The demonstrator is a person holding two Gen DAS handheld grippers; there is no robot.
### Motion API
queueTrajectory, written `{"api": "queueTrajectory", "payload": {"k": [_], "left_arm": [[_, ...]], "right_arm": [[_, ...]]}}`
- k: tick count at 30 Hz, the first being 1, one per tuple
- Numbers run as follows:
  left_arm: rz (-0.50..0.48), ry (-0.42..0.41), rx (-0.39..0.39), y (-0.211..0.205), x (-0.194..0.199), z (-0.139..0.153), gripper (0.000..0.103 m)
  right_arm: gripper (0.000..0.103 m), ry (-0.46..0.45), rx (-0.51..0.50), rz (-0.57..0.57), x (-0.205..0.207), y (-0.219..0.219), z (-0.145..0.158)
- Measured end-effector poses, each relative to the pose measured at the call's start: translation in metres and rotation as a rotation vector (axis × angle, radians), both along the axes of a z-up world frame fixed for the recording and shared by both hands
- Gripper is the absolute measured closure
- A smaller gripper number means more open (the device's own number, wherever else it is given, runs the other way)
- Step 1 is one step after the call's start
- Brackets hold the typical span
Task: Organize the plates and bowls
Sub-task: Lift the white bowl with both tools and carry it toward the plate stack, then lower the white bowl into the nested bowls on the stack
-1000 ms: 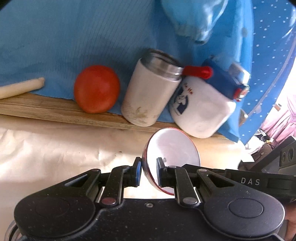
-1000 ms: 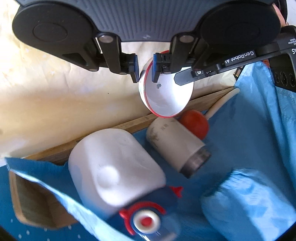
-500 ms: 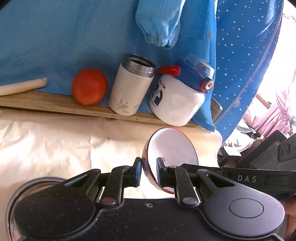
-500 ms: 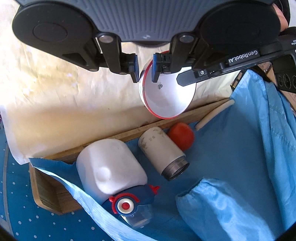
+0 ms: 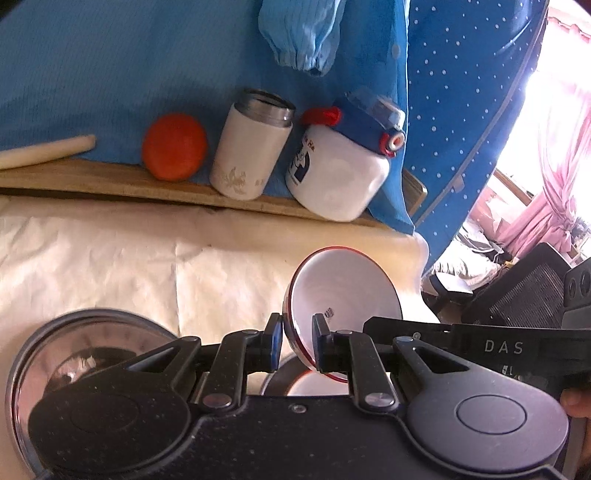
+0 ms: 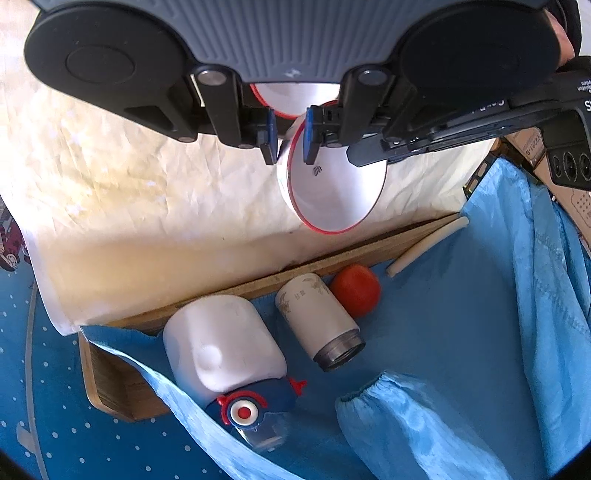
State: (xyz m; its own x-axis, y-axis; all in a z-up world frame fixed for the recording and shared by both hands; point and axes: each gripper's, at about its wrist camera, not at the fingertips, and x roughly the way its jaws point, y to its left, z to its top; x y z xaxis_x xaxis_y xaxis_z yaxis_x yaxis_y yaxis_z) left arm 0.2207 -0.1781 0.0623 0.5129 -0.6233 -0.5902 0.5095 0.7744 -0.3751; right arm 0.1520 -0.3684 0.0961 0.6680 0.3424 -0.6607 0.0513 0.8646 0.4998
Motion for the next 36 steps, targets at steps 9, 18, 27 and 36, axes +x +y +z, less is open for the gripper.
{"api": "queueTrajectory", "payload": {"k": [9,18,27,36], "left_arm": [[-0.042,0.007,0.023,0.005,-0.016,-0.009,0.086],[-0.076,-0.005,0.058,0.004,-0.033,-0.014,0.086],[-0.103,0.009,0.08,0.004,-0.04,-0.021,0.085],[-0.126,-0.005,0.125,0.002,-0.044,-0.023,0.085]], "right_arm": [[0.086,0.019,-0.011,0.019,-0.018,0.004,-0.008],[0.085,0.051,-0.036,0.04,-0.033,0.009,-0.015],[0.085,0.065,-0.051,0.054,-0.042,0.01,-0.017],[0.085,0.088,-0.065,0.073,-0.043,0.014,-0.02]]}}
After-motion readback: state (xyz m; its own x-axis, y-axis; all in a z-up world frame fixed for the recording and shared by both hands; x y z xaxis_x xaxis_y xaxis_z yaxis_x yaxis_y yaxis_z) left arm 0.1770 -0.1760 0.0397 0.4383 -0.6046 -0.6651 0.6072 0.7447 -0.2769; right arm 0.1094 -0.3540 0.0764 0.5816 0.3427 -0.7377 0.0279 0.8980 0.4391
